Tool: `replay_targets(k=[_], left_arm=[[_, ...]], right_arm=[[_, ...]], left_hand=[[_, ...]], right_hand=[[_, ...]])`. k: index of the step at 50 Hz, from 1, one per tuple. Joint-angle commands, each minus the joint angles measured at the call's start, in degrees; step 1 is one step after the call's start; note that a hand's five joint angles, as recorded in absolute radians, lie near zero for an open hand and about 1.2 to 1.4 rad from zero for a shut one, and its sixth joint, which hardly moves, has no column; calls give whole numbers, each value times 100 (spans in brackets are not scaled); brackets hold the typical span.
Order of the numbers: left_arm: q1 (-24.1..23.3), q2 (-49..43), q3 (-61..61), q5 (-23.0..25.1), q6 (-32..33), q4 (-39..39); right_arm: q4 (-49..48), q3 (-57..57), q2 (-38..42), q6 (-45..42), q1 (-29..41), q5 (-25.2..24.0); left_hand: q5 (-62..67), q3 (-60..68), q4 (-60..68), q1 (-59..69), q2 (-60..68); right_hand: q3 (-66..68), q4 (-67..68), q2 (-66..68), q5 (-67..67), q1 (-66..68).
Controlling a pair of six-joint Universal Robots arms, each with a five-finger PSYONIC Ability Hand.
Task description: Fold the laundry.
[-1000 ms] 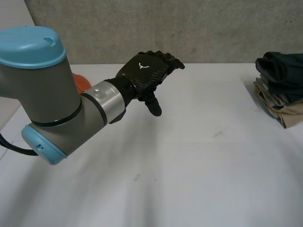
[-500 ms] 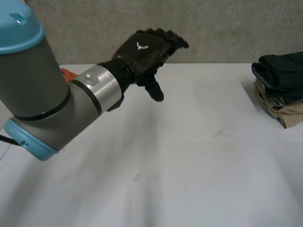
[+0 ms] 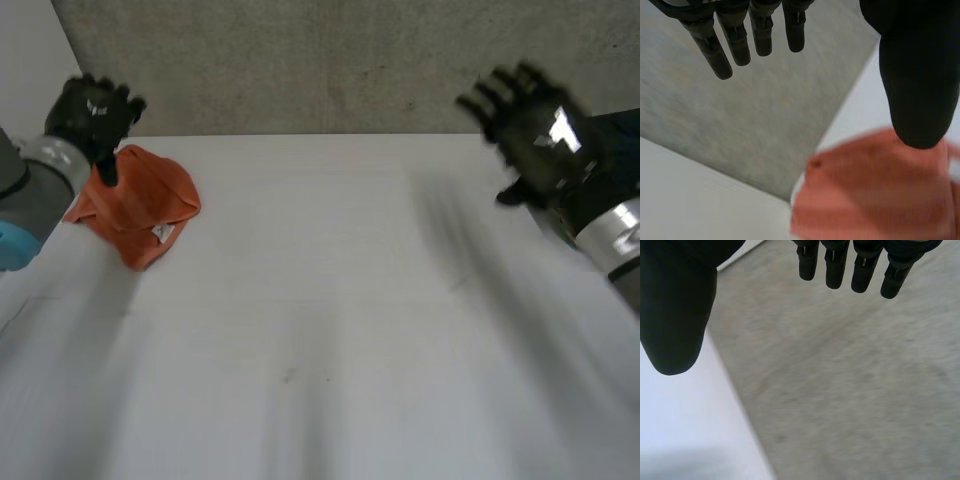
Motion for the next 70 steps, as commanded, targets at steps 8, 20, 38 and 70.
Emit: replay_targets(k=[8,20,38,70], left_arm=[[786,-2941,1965,1335,316,993],[812,-3469,2415,1379,167,1116],[-872,175,-1098,1010,-2598,1600],[-3909,907,-1671,-484,-3481,1564]], right_arm=[[984,516,299,-740,124,406],[1134,867,255,-758,-210,432],[1222,832,-70,-652,-438,591],[2196,516,-439,-336,-403,1777]], left_hand=[[567,595,598,493,530],[6706,6734,6737,6632,6669],[6706,6734,6737,6632,6669],[114,142,145,40,77]], right_hand=[[-215,-224,-242,-274,-357],[-215,-224,-242,-274,-357],[-215,-224,-242,-274,-357],[-215,-224,-242,-274,-357]])
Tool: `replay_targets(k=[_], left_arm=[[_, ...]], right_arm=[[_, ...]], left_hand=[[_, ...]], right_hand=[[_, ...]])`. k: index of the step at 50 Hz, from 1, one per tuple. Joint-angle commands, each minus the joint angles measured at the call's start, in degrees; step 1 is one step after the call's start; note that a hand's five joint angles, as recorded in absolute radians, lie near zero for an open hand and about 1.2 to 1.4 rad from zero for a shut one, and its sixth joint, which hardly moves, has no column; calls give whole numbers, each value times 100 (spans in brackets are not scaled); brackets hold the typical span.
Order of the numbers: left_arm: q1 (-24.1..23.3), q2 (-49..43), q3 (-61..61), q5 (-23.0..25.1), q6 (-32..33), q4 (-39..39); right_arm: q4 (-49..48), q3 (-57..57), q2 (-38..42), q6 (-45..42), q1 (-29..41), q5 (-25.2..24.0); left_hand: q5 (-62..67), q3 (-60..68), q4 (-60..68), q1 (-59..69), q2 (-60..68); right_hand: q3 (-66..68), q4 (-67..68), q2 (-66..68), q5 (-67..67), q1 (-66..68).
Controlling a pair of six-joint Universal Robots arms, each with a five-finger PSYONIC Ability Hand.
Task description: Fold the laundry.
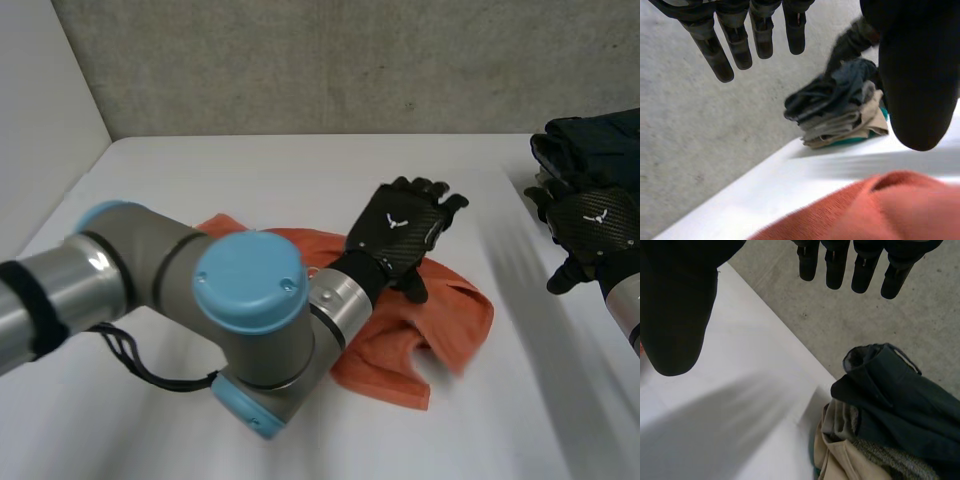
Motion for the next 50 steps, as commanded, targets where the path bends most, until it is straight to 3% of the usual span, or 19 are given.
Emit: replay_targets(k=[1,3,10,14,18,21,24,28,30,33,35,37,41,43,46,50], left_arm=[[690,1435,-991,23,141,12],[1190,1751,-1245,23,255,-32],[2273,1911,-1668,23,1028,-357],[2984,1578,-1791,14,1774,-656],[3310,929,-1669,32,2197,-744],[3373,514,-1493,58,2321,-753],[3364,-91,-1081,67,2365,-753],[3311,-374,-764,76,2348,-709],[3294,-436,-702,84,2348,-692],[3241,-480,-623,181,2339,-674],[3136,-436,-631,234,2365,-674],[3057,-410,-649,208,2365,-665],[3012,335,-789,58,2339,-744],[3012,922,-990,-20,2295,-771],[3003,1670,-1211,-91,2260,-858],[3021,2505,-1361,-144,1945,-1339]], right_arm=[[662,-235,-218,11,71,-7],[1136,-305,-473,-7,220,-69],[2489,-718,-640,2,1300,-86],[2860,-745,-544,-42,1932,-113],[2634,-841,86,-59,2810,-25],[2273,-955,641,-59,3217,115],[1614,-1035,1222,-95,3420,571],[779,-1044,1609,-103,3482,862],[533,-1043,1715,-103,3482,880],[207,-1035,1847,-112,3456,871],[180,-1043,1812,-130,3403,863],[180,-1035,1777,-130,3385,871],[232,-1043,1190,-112,3298,968],[486,-1043,461,-121,3026,977],[1073,-1288,-268,-121,2290,942],[2094,-1956,-579,-103,1585,907]], left_hand=[[7,-70,-38,-104,-61],[41,-36,-4,-70,-28],[91,14,46,-20,23],[142,64,96,31,73],[176,98,130,65,107],[243,166,198,132,174],[443,366,398,332,374],[1199,1122,1154,1088,1130],[2038,1961,1993,1927,1969],[4575,4497,4529,4464,4506],[6590,6513,6545,6479,6522],[6599,6522,6554,6488,6531],[6599,6522,6554,6488,6531],[6599,6522,6554,6488,6531],[6599,6522,6554,6488,6531],[6599,6522,6554,6488,6531]], right_hand=[[-215,-224,-242,-275,-357],[-215,-224,-242,-275,-357],[-215,-224,-242,-275,-357],[-215,-224,-242,-275,-357],[-215,-224,-242,-275,-357],[-215,-224,-242,-275,-357],[-174,-183,-202,-234,-316],[1119,1110,1091,1059,977],[1808,1799,1781,1748,1666],[3774,3765,3746,3714,3632],[6428,6419,6400,6368,6286],[6785,6776,6758,6725,6643],[6785,6776,6758,6725,6643],[6785,6776,6758,6725,6643],[6785,6776,6758,6725,6643],[6785,6776,6758,6725,6643]])
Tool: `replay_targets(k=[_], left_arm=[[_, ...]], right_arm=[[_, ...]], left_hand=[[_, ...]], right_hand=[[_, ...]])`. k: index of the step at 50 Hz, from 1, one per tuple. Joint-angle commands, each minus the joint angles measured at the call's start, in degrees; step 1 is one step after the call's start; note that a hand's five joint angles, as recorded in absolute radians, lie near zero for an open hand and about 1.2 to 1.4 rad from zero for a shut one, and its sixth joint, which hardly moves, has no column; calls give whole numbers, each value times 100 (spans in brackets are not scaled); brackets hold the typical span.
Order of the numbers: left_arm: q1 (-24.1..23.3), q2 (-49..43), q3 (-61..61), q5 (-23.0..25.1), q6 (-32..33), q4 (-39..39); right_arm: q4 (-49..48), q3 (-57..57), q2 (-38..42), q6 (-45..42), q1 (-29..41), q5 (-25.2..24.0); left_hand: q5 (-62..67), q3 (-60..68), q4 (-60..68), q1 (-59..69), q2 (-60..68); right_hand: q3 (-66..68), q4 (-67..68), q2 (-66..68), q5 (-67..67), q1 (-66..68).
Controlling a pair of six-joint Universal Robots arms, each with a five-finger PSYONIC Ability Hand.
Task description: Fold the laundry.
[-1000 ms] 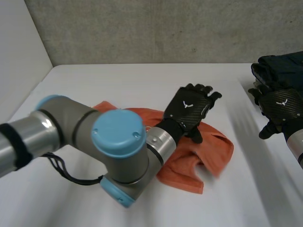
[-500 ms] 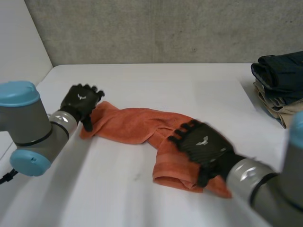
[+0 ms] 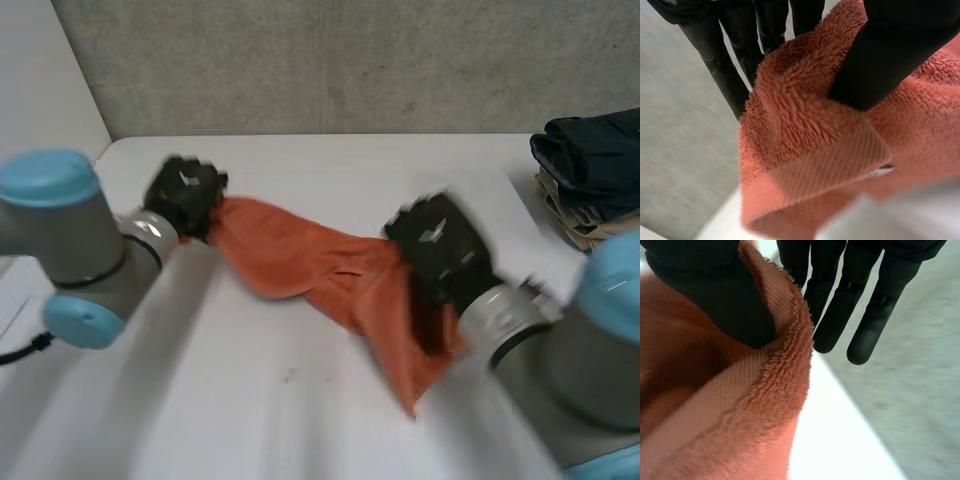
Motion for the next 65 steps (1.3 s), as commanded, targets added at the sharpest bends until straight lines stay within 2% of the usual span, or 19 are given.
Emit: replay_targets(k=[1,5,9,11,15,20,24,25,26,28,31,38,42,43,48,54,58,65], left_arm=[[37,1565,-348,-126,-429,-706],[38,1953,-330,-117,-930,-1917],[3,1962,-383,-82,-1273,-2718],[20,1909,-435,-73,-1379,-2869],[64,1375,-454,-90,-1467,-2572],[64,304,-24,-143,-1467,-1843],[64,-277,406,-160,-1406,-1596],[73,-366,478,-178,-1406,-1578],[73,-454,539,-204,-1414,-1569],[73,-569,610,-266,-1414,-1525],[90,-569,610,-319,-1414,-1420],[117,-622,681,-345,-1397,-911],[64,-622,558,-345,-1266,-734],[29,-613,531,-345,-1230,-725],[11,-158,-38,-319,-932,-681],[20,564,-786,-231,-922,-638],[-32,1047,-1470,-56,-914,-611],[-375,1048,-1851,129,-896,-85]], right_arm=[[1722,-972,-1019,25,-1363,-82],[2855,-1806,-810,26,-2030,-388],[3166,-2185,-301,87,-2173,-591],[3026,-2274,-2,104,-2173,-618],[2569,-2573,798,280,-2155,-486],[1849,-3152,2080,640,-2129,171],[1339,-3416,2644,370,-2006,340],[1320,-3400,2689,229,-1971,340],[1338,-3382,2716,71,-1927,340],[1434,-3207,2602,-307,-1822,296],[1566,-2752,2270,-580,-1681,-19],[1715,-2319,1679,-678,-1646,-477],[2644,-1889,1530,-1133,-1681,-732],[2874,-1757,1321,-1309,-1672,-741],[2718,-1291,1020,-1372,-1698,-724],[2138,-1001,949,-1363,-1768,-679],[2041,-816,949,-1346,-1830,-706],[1918,-649,958,-1355,-1813,-688]], left_hand=[[1503,1219,1165,1560,1174],[1503,1219,1165,1560,1174],[1503,1219,1165,1560,1174],[1503,1219,1165,1560,1174],[1503,1219,1165,1560,1174],[1503,1219,1165,1560,1174],[1503,1219,1165,1560,1174],[1503,1219,1165,1560,1174],[1503,1219,1165,1560,1174],[1503,1219,1165,1560,1174],[1503,1219,1165,1560,1174],[1503,1219,1165,1560,1174],[-5122,-5405,-5459,-5064,-5451],[-5256,-5540,-5593,-5199,-5585],[-5140,-5424,-5477,-5082,-5469],[-4938,-5221,-5275,-4880,-5267],[-4117,-4400,-4454,-4059,-4446],[-3711,-3994,-4048,-3653,-4040]], right_hand=[[1207,1151,1261,1376,1489],[1207,1151,1261,1376,1489],[1207,1151,1261,1376,1489],[1207,1151,1261,1376,1489],[1207,1151,1261,1376,1489],[1207,1151,1261,1376,1489],[-1452,-1509,-1399,-1283,-1170],[-1694,-1751,-1641,-1525,-1413],[-1747,-1803,-1693,-1578,-1465],[-995,-1051,-942,-826,-713],[1137,1080,1190,1305,1418],[1207,1151,1261,1376,1489],[1207,1151,1261,1376,1489],[1207,1151,1261,1376,1489],[980,924,1033,1149,1262],[877,820,930,1046,1159],[844,787,897,1012,1125],[810,753,863,978,1091]])
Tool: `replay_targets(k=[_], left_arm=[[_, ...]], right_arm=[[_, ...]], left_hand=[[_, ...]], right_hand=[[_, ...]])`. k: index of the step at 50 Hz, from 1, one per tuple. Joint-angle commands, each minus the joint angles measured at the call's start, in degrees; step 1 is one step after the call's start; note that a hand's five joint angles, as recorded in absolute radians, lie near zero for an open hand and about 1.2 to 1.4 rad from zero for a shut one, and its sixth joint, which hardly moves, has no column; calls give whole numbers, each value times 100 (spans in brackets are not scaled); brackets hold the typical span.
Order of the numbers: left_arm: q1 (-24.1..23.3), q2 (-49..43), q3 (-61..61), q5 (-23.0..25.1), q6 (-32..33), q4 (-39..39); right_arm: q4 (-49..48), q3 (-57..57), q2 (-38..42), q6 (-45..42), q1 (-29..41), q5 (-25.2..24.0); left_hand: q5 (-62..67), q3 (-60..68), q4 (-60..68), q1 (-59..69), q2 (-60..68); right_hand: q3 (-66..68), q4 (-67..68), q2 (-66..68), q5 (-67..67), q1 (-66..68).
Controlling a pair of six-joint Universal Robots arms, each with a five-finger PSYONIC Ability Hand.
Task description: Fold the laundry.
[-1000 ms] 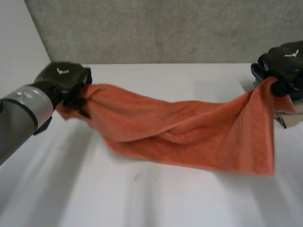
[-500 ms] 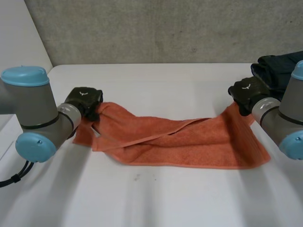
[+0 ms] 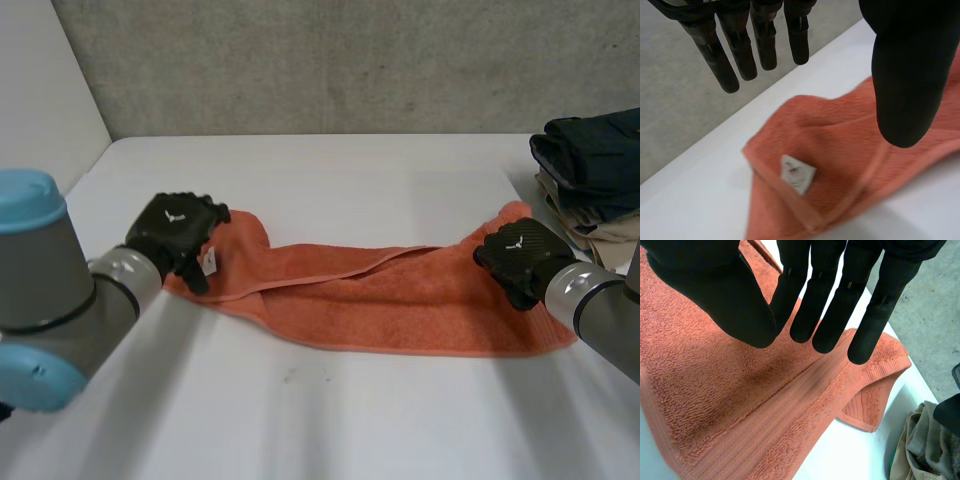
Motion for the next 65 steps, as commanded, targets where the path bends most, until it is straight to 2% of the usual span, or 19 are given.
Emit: replay_targets(k=[1,5,16,23,30,34,38,39,44,46,47,49,51,52,54,58,59,63,65], left_arm=[[-328,-87,-347,177,5,660],[-425,-579,-128,194,-4,960],[-697,-1784,892,115,5,969],[-715,-2223,1402,106,22,978],[-671,-2339,1578,106,136,961],[-653,-2251,1569,-16,207,899],[-566,-1848,1552,-78,207,672],[-522,-1750,1543,-78,207,592],[-364,-1319,1560,-69,207,337],[-346,-1222,1569,-61,207,345],[-328,-1126,1569,-61,198,345],[-293,-1055,1561,-52,198,337],[-258,-1003,1543,-52,207,337],[-258,-1002,1534,-52,207,337],[-267,-985,1508,-61,198,310],[-328,-853,1411,-61,207,249],[-337,-696,1298,-61,215,240],[-354,-240,1008,-34,216,249],[-381,-54,937,-26,216,249]], right_arm=[[-133,182,19,13,3,-4],[-220,287,19,13,3,-4],[-405,481,28,13,-7,5],[-423,542,28,13,3,5],[-423,612,19,-22,-6,-74],[-335,709,-103,-163,-6,-223],[42,990,-639,-803,-33,-609],[408,1138,-849,-1240,-59,-819],[1833,1465,-1132,-2578,-304,-1050],[2291,1509,-1211,-2965,-471,-1015],[2606,1448,-1299,-3263,-690,-1093],[2557,1308,-1387,-3292,-841,-1190],[2024,1089,-1501,-2926,-990,-1321],[1803,1000,-1536,-2714,-973,-1357],[1346,842,-1642,-2109,-912,-1357],[536,166,-1721,-53,-797,-1270],[431,-88,-1721,734,-806,-1217],[430,-703,-1451,2109,-771,-1208],[473,-1021,-1064,2245,-675,-1199]], left_hand=[[889,919,908,928,925],[1042,1073,1061,1082,1078],[1244,1275,1263,1283,1280],[2471,2502,2490,2511,2507],[5782,5813,5801,5822,5818],[5834,5865,5853,5874,5870],[5834,5865,5853,5874,5870],[5834,5865,5853,5874,5870],[5834,5865,5853,5874,5870],[5834,5865,5853,5874,5870],[5834,5865,5853,5874,5870],[5834,5865,5853,5874,5870],[5834,5865,5853,5874,5870],[5834,5865,5853,5874,5870],[5834,5865,5853,5874,5870],[5834,5865,5853,5874,5870],[5834,5865,5853,5874,5870],[5834,5865,5853,5874,5870],[5834,5865,5853,5874,5870]], right_hand=[[912,947,882,942,1078],[913,947,883,943,1078],[946,981,916,976,1112],[963,997,933,993,1129],[1064,1098,1034,1094,1229],[1182,1216,1152,1212,1347],[1277,1311,1247,1307,1442],[1277,1311,1247,1307,1442],[1216,1250,1186,1246,1382],[480,514,450,510,646],[-1690,-1655,-1719,-1660,-1524],[-4190,-4156,-4220,-4160,-4024],[-5574,-5540,-5604,-5544,-5408],[-5723,-5689,-5753,-5693,-5558],[-5723,-5689,-5753,-5693,-5558],[-5723,-5689,-5753,-5693,-5558],[-5723,-5689,-5753,-5693,-5558],[-5723,-5689,-5753,-5693,-5558],[-5723,-5689,-5753,-5693,-5558]])
